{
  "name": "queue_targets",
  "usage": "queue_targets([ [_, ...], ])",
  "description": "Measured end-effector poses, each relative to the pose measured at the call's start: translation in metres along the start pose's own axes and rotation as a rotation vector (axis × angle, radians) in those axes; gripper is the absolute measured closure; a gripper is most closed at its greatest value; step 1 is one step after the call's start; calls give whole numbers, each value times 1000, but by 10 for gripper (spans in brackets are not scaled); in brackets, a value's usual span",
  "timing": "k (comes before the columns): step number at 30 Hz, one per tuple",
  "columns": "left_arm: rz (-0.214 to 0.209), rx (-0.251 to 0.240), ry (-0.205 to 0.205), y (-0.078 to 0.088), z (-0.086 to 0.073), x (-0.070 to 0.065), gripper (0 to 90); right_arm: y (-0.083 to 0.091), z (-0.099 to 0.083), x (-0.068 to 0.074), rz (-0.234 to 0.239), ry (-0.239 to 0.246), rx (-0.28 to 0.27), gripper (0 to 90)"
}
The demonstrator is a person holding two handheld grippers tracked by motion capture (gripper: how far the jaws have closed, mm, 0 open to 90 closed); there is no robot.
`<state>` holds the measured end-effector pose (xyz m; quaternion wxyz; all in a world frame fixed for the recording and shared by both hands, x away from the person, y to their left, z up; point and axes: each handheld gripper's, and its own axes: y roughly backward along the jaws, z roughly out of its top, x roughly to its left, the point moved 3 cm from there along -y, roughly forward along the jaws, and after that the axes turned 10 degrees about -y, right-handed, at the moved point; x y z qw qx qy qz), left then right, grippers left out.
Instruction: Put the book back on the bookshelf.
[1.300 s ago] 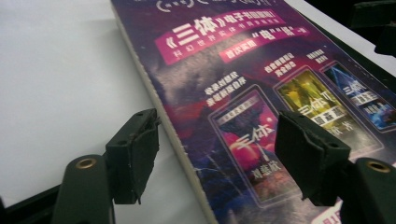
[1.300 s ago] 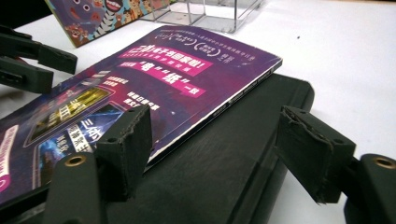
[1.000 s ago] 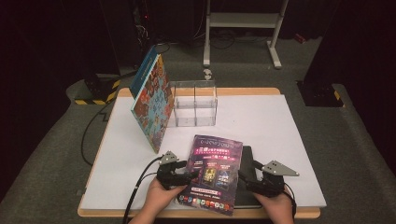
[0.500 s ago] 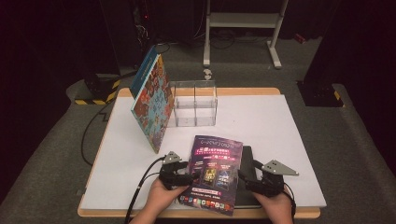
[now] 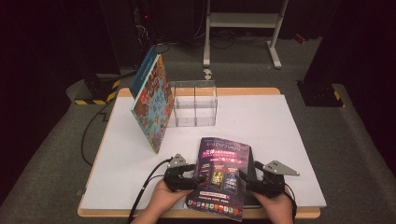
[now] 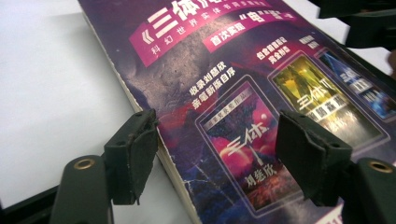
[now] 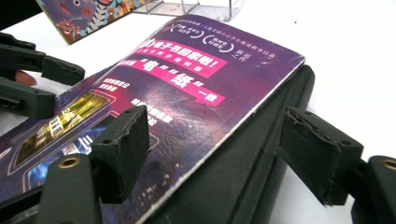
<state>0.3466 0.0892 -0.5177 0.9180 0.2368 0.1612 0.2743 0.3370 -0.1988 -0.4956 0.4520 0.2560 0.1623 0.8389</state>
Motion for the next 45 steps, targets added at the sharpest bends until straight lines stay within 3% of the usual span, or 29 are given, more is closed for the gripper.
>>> queue_targets([
  [3, -10, -4, -23, 1, 0, -2, 331, 1, 1, 3, -9, 9, -8, 233],
  [5, 23, -17, -25, 3, 0, -1, 326, 0, 2, 4, -17, 14, -7, 226],
  [6, 61, -59, 35, 2, 2, -3, 318, -1, 2, 3, -19, 15, -3, 222],
  [7, 85, -34, 7, 5, 1, 1, 304, -4, 1, 3, -15, 11, 6, 213],
  [9, 119, -39, 12, 5, -1, 2, 304, -6, 1, 4, -16, 9, 13, 207],
  [13, 41, -57, 49, 2, -3, -2, 363, -7, 1, 7, -24, 29, 9, 208],
  [14, 46, -39, 19, 2, -3, -2, 361, -8, 0, 6, -26, 26, 10, 208],
  [15, 47, -40, 19, 1, -3, -2, 363, -7, 0, 5, -30, 23, 13, 208],
  [20, 12, -49, 67, -1, -2, 0, 367, -4, 0, 1, -40, -2, 1, 210],
  [25, -4, -43, 11, -2, 2, -6, 367, 0, -2, -3, -51, -12, -1, 208],
  [31, 4, -123, -20, -3, 12, -15, 382, 4, -5, -13, -59, -56, 9, 180],
  [32, 20, -126, -11, -4, 12, -14, 372, 4, -6, -14, -56, -65, 15, 171],
  [34, 61, -94, 7, -8, 11, -10, 270, 5, -8, -17, -50, -92, 28, 146],
  [35, 60, -68, 23, -11, 9, -8, 234, 5, -9, -18, -43, -109, 31, 142],
  [37, 4, -59, 87, -15, 8, -5, 189, 4, -10, -20, -26, -136, 40, 137],
  [38, -8, -57, 93, -16, 8, -6, 189, 3, -11, -21, -18, -149, 44, 131],
  [42, -71, -45, 90, -23, 10, -11, 193, 0, -12, -20, 25, -183, 63, 130],
  [44, -75, -46, 89, -25, 11, -13, 206, -3, -12, -20, 57, -197, 81, 134],
  [45, -64, -49, 70, -24, 12, -14, 219, -4, -12, -19, 65, -198, 86, 140],
])
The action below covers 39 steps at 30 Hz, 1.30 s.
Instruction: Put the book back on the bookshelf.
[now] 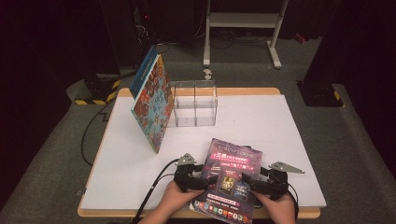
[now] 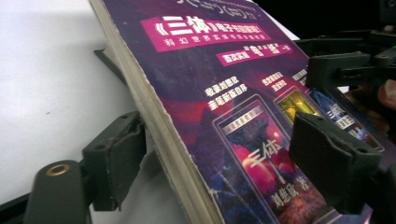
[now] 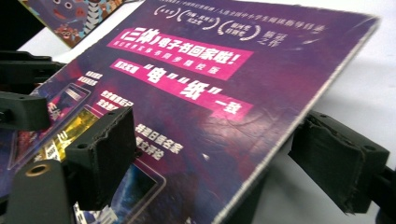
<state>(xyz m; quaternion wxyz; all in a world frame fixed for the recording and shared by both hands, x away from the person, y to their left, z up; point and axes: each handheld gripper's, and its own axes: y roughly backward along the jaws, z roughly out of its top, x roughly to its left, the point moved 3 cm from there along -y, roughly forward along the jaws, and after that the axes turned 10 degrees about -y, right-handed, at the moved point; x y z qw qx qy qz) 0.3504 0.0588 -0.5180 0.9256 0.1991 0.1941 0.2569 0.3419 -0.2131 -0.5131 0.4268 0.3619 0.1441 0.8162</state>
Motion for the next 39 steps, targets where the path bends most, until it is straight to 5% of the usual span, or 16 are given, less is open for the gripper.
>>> queue_targets([
  [4, 16, 8, -36, 4, 3, -2, 283, -2, 3, 5, -16, 21, 14, 178],
  [9, 49, -14, -73, 11, 6, -3, 477, 8, 7, 11, -66, 75, -33, 404],
  [12, 62, -22, -94, 16, 8, -4, 580, 15, 12, 15, -43, 94, -48, 590],
  [14, 71, -23, -104, 20, 9, -5, 621, 17, 15, 21, -40, 128, -57, 630],
  [22, 130, -86, -138, 49, 13, -2, 711, 9, 33, 47, 2, 179, -96, 704],
  [24, 161, -103, -135, 60, 14, 4, 722, 5, 39, 53, 43, 160, -114, 717],
  [33, 266, -156, -95, 98, 16, 32, 763, -26, 65, 97, 112, 217, -160, 731],
  [39, 339, -201, -116, 119, 26, 46, 789, -43, 82, 120, 141, 232, -195, 764],
])
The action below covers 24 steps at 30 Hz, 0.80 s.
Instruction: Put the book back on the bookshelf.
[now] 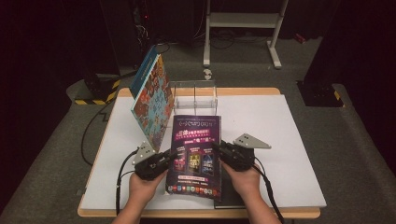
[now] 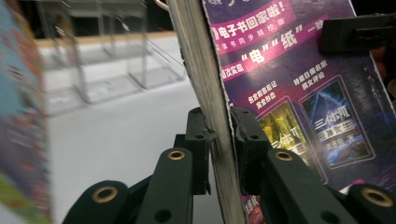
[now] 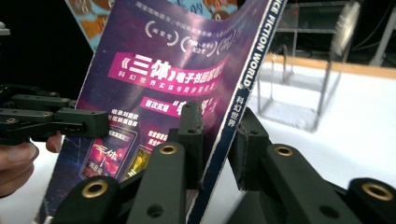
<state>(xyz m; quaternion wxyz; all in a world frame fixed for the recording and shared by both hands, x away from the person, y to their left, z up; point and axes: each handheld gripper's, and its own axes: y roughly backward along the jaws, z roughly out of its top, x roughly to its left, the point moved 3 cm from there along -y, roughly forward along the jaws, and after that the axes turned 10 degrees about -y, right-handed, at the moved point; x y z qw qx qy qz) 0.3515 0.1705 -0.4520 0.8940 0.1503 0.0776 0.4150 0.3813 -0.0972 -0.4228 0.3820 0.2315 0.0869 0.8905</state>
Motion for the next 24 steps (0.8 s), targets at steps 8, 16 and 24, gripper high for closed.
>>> queue_targets([
  [8, 99, -66, -58, 1, 15, 24, 812, -24, 22, 13, 2, 33, -39, 806],
  [16, 156, -124, -100, -9, 23, 34, 823, -35, 32, 10, -8, 32, -87, 819],
  [24, 149, -146, -72, -2, 7, 34, 808, -30, 17, 17, 12, 67, -92, 819],
])
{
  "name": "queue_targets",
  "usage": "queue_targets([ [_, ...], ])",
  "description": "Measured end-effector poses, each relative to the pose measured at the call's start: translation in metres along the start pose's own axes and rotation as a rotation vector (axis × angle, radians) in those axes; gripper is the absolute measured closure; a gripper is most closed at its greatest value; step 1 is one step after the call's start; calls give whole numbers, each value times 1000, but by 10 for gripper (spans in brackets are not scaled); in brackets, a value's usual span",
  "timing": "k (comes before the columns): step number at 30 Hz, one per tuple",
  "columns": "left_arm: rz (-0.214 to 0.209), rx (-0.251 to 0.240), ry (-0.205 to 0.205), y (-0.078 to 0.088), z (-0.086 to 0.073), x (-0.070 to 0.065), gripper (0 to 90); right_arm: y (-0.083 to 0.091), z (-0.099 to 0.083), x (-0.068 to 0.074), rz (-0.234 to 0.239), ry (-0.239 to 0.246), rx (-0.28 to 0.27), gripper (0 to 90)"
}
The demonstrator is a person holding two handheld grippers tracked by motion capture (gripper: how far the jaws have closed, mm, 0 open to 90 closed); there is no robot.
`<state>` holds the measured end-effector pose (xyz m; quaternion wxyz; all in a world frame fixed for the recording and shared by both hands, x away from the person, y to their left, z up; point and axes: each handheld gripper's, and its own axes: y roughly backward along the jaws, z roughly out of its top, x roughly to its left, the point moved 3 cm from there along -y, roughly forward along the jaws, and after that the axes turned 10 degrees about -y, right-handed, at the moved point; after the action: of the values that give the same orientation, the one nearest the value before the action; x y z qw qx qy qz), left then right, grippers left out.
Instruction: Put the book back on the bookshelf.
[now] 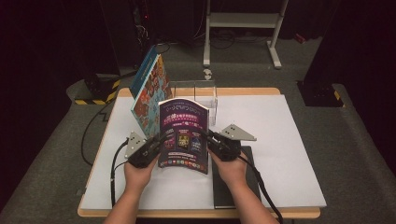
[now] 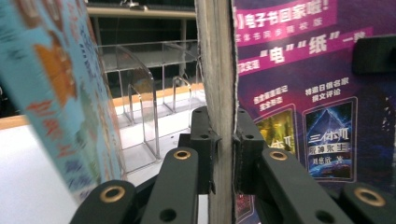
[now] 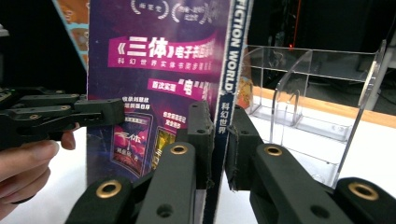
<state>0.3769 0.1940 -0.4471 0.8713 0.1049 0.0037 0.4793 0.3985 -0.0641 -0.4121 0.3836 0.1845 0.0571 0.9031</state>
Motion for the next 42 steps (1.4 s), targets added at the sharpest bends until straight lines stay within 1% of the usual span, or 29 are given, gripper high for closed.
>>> queue_targets([
  [3, 3, -3, -5, 4, -1, -1, 789, 6, -2, 6, 13, 16, -4, 818],
  [6, -5, -9, 2, 10, -4, -1, 743, 15, -6, 11, 26, 30, -8, 809],
  [8, -6, -18, -8, 13, -5, -1, 718, 18, -8, 13, 28, 32, -10, 802],
  [11, -9, -26, -9, 19, -8, -4, 647, 27, -15, 17, 46, 43, -8, 775],
  [14, -7, -34, -30, 24, -11, -6, 586, 32, -22, 21, 64, 36, 3, 736],
  [16, -12, -43, -26, 28, -13, -7, 555, 34, -26, 23, 76, 30, 12, 710],
  [18, -11, -43, -30, 31, -15, -8, 534, 35, -29, 24, 92, 28, 24, 659],
  [20, -10, -33, -33, 33, -17, -9, 517, 34, -30, 25, 112, 23, 31, 628],
  [22, -10, -30, -26, 33, -18, -9, 513, 31, -27, 25, 128, 19, 27, 599],
  [24, -10, -21, -29, 32, -19, -9, 509, 27, -24, 25, 138, 22, 25, 579],
  [25, -10, -14, -32, 32, -20, -9, 506, 24, -22, 24, 142, 27, 37, 569],
  [27, -9, 0, -40, 32, -22, -8, 502, 19, -20, 23, 148, 25, 52, 576],
  [29, -8, 4, -36, 32, -23, -8, 502, 16, -19, 23, 165, 33, 69, 709],
  [30, -7, 6, -34, 32, -24, -8, 503, 15, -19, 23, 154, 49, 65, 793],
  [31, -6, 6, -32, 32, -24, -8, 502, 14, -18, 24, 136, 64, 60, 828],
  [32, -6, 6, -32, 32, -24, -8, 502, 13, -18, 25, 108, 78, 55, 833],
  [33, -6, 9, -34, 32, -25, -9, 502, 12, -17, 24, 91, 84, 52, 834],
  [35, -9, 19, -42, 31, -26, -10, 502, 11, -16, 22, 46, 96, 26, 836],
  [36, -7, 23, -45, 30, -26, -10, 503, 11, -15, 19, 12, 88, 3, 836],
  [38, -5, 26, -43, 31, -27, -9, 503, 14, -13, 12, -31, 67, -38, 836],
  [40, -5, 24, -38, 32, -27, -8, 502, 17, -13, 6, -52, 46, -59, 834],
  [42, -7, 22, -31, 32, -27, -8, 498, 18, -14, 5, -68, 43, -60, 831],
])
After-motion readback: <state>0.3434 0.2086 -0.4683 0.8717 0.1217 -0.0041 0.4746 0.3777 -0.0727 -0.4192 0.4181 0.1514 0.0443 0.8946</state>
